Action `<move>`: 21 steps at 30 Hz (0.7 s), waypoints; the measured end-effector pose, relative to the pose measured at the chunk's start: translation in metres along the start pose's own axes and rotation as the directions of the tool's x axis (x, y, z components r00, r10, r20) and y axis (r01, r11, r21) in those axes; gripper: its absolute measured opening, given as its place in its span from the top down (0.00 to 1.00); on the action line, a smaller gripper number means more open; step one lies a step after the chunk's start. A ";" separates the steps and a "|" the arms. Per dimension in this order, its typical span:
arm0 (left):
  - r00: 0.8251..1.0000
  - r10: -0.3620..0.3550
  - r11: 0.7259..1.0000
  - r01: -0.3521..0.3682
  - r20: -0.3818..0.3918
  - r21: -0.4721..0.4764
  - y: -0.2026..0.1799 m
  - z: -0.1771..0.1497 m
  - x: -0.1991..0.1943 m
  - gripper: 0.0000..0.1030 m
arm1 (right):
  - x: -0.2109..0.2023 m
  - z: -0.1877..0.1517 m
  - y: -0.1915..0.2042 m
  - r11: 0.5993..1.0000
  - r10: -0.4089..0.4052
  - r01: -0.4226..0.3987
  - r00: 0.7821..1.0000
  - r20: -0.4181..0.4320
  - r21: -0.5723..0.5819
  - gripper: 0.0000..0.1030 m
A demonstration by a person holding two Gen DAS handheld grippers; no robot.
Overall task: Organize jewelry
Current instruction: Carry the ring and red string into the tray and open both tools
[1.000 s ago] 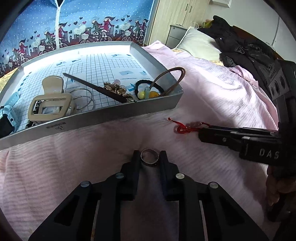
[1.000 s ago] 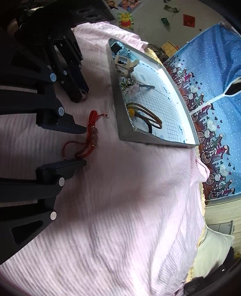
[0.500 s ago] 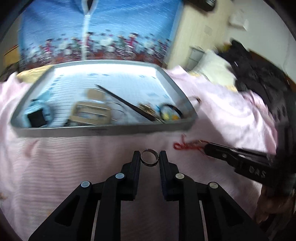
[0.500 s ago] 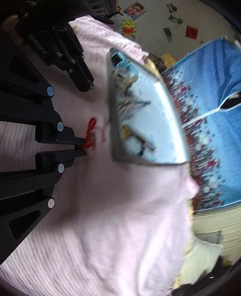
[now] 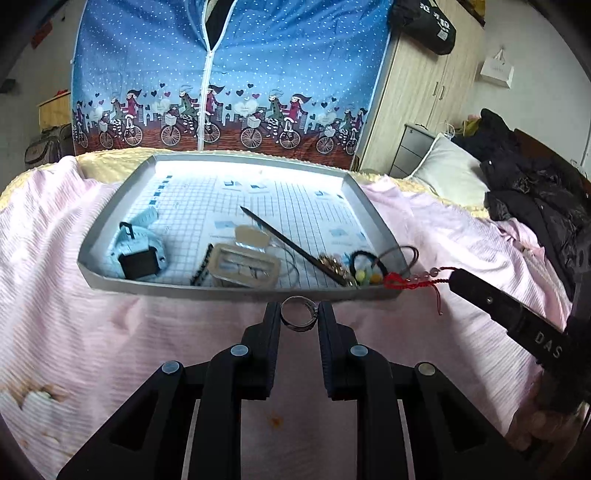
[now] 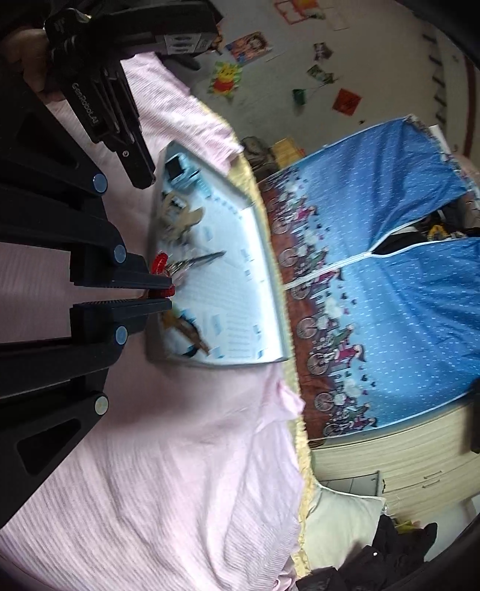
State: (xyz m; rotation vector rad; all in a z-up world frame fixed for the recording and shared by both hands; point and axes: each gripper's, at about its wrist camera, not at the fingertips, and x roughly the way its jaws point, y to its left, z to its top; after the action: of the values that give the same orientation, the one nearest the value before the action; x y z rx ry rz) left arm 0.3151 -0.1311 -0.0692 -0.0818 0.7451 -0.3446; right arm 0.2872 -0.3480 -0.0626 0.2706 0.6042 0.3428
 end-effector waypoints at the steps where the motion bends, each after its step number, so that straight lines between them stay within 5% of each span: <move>1: 1.000 0.004 1.000 -0.004 0.002 -0.007 0.002 0.003 -0.001 0.84 | -0.001 0.000 0.002 1.000 0.007 -0.008 1.000 0.014 0.018 0.95; 10: 0.997 0.069 0.997 -0.068 0.031 -0.027 0.021 0.024 0.009 0.84 | 0.021 0.012 0.015 0.999 0.028 -0.032 0.996 0.087 0.044 0.95; 21: 0.988 0.154 0.985 -0.154 -0.007 -0.080 0.058 0.037 0.041 0.84 | 0.080 0.015 0.027 0.997 0.080 -0.079 0.996 0.036 -0.021 0.95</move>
State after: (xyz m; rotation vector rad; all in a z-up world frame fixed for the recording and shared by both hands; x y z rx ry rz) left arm 0.3843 -0.0923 -0.0800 -0.0997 0.7614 -0.1670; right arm 0.3518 -0.2942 -0.0818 0.2823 0.5545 0.4191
